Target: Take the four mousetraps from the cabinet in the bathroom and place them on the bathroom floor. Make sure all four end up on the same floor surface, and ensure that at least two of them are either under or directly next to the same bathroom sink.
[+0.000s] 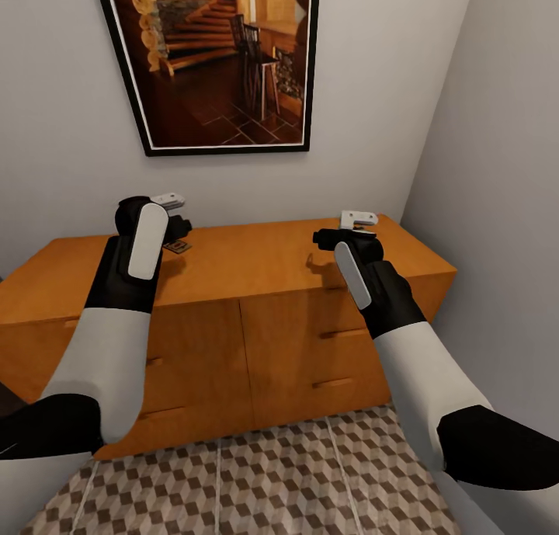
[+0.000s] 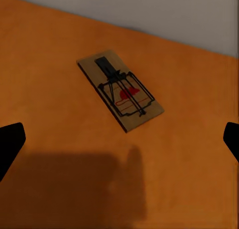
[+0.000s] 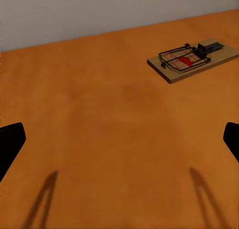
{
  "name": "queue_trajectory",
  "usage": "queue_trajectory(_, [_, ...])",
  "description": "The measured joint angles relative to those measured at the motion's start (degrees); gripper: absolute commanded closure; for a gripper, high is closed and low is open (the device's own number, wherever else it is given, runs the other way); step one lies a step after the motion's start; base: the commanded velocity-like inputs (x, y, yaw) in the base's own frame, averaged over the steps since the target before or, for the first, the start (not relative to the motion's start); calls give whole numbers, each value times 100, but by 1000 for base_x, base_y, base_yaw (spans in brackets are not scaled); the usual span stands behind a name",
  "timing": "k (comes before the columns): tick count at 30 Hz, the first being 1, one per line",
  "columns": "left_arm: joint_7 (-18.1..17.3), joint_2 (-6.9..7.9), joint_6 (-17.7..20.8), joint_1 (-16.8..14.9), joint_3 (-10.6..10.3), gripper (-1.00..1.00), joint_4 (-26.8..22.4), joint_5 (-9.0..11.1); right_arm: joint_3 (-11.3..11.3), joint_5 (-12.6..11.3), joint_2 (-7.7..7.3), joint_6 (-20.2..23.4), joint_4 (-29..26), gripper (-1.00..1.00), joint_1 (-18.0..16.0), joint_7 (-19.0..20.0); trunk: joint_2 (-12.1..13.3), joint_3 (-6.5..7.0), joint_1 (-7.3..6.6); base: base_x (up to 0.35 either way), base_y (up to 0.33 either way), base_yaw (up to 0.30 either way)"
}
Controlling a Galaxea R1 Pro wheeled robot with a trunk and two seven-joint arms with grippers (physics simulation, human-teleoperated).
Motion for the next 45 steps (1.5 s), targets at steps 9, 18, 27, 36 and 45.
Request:
queue_trajectory(9, [0, -126, -36, 0, 14, -100, -7, 14, 1, -8, 3, 0, 20, -100, 0, 4, 0, 0, 0, 0, 0, 0])
queue_trajectory(18, [3, -156, -268, 0, 17, -100, -13, 28, 1, -7, 7, 0, 27, -100, 0, 0, 0, 0, 0, 0, 0, 0])
queue_trajectory(27, [2, -157, -410, 0, 175, -100, -14, 26, 7, -3, 4, 0, 21, -100, 0, -2, 0, 0, 0, 0, 0, 0])
queue_trajectory(36, [-5, -153, -428, 0, 400, -100, -20, 213, 2, -2, 0, 0, 26, -100, 0, -2, 0, 0, 0, 0, 0, 0])
queue_trajectory(45, [-7, -142, -431, 0, 442, -100, -33, 697, 1, -2, -5, -1, 28, -100, 0, -2, 0, 0, 0, 0, 0, 0])
